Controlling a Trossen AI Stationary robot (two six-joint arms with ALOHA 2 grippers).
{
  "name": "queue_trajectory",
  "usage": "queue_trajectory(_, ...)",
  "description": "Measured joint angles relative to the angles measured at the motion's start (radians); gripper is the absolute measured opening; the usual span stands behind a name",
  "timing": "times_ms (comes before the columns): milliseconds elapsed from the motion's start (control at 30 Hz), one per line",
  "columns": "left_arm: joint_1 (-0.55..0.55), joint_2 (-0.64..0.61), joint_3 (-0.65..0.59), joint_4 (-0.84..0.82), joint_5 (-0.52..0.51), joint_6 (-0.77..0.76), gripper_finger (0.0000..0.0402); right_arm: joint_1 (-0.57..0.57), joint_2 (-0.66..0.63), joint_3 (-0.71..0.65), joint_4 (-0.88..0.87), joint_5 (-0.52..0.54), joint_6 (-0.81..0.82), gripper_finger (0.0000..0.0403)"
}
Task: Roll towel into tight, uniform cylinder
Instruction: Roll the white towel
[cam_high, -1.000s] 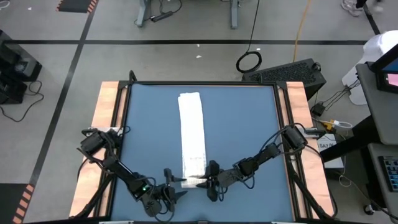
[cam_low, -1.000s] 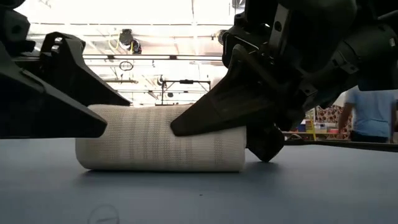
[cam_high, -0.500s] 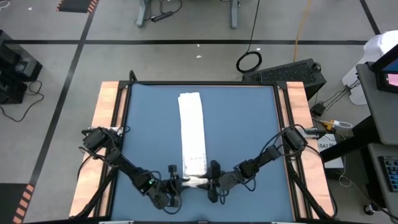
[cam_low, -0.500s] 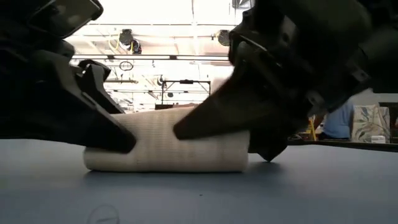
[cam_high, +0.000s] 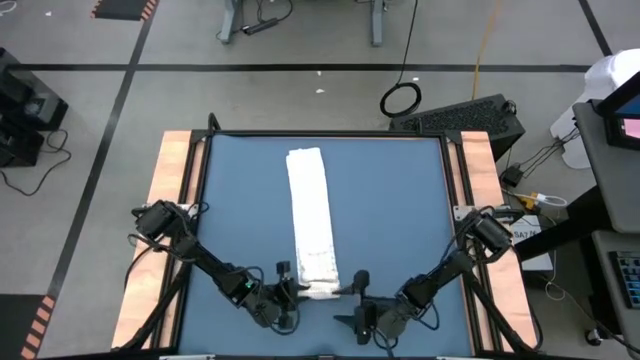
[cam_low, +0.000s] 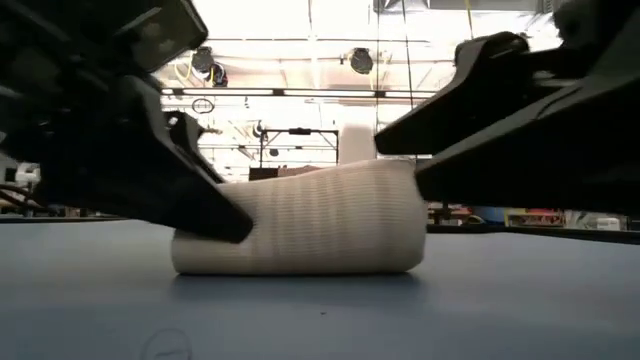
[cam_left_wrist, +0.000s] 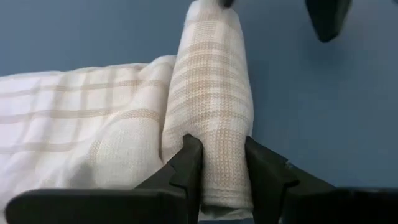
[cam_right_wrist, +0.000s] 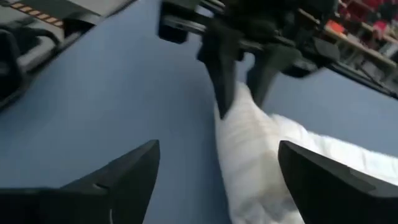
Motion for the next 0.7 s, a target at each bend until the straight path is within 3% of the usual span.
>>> queue_trajectory(267,0.067,-0.001,0.001,0.007,0.141,-0.026,0.0104,0.008,0.0,0.002,-0.035,0.054,-0.01,0.0285)
queue_trajectory(700,0.082,-0.002,0.0,0.003,0.183,-0.077,0.0105,-0.04,0.048,0.004,-0.06,0.064,0.115,0.0281)
